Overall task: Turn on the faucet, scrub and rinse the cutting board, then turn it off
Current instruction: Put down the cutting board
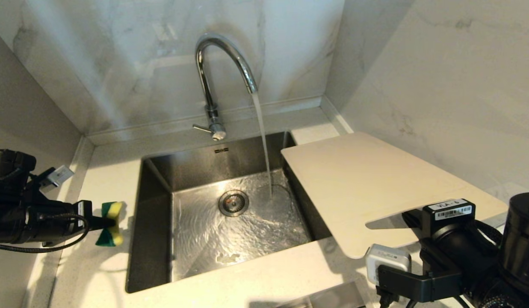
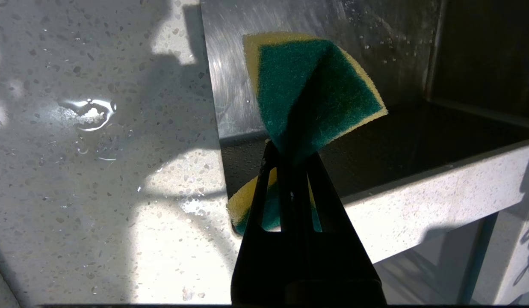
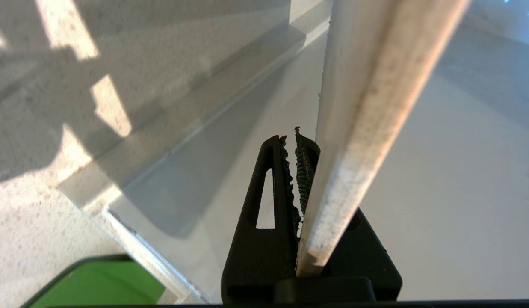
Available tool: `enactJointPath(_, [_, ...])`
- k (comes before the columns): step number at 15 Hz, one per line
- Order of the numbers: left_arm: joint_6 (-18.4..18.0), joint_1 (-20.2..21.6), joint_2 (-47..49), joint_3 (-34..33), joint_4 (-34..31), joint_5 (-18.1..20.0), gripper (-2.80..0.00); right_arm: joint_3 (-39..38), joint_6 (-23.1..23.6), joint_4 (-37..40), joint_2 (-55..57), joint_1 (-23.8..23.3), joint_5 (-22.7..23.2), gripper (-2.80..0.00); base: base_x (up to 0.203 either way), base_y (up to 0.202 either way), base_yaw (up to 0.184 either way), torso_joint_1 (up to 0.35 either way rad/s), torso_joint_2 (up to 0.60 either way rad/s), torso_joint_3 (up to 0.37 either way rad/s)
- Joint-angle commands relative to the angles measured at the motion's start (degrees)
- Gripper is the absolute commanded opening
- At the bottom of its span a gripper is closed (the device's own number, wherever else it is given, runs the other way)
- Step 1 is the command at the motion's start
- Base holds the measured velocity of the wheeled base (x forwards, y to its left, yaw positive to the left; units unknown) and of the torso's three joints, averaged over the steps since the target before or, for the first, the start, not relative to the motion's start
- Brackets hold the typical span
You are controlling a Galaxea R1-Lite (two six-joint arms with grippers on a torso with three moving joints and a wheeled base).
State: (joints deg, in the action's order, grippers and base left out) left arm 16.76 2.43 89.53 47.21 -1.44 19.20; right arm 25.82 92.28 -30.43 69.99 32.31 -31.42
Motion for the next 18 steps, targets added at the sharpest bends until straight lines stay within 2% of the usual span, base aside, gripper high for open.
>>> enactJointPath(1, [0.1, 0.0, 0.3, 0.0, 0.3, 0.1, -2.8, 0.0, 0.5, -1.7, 2.2, 0.8, -0.3, -2.8, 0.0, 0.0, 0.0, 0.0, 0.0, 0.0])
enactJointPath(3, [0.1, 0.1, 0.3, 0.0, 0.3, 0.1, -2.8, -0.2, 0.5, -4.9, 4.2, 2.1, -0.9, -2.8, 0.0, 0.0, 0.0, 0.0, 0.0, 0.0])
enactJointPath(6, [0.1, 0.1, 0.5, 0.0, 0.3, 0.1, -2.8, -1.0, 0.2, -5.7, 5.7, 3.4, -2.3, -2.8, 0.0, 0.0, 0.0, 0.0, 0.0, 0.0])
enactJointPath(9, [0.1, 0.0, 1.0, 0.0, 0.3, 0.1, -2.8, -2.2, -4.1, -5.6, 6.8, 4.2, -4.8, -2.8, 0.0, 0.0, 0.0, 0.0, 0.0, 0.0])
enactJointPath(18, [0.1, 0.0, 2.9, -0.9, 2.7, 0.1, -2.8, -8.2, -4.4, -5.5, 6.9, 4.9, -4.8, -2.8, 0.0, 0.0, 0.0, 0.0, 0.0, 0.0])
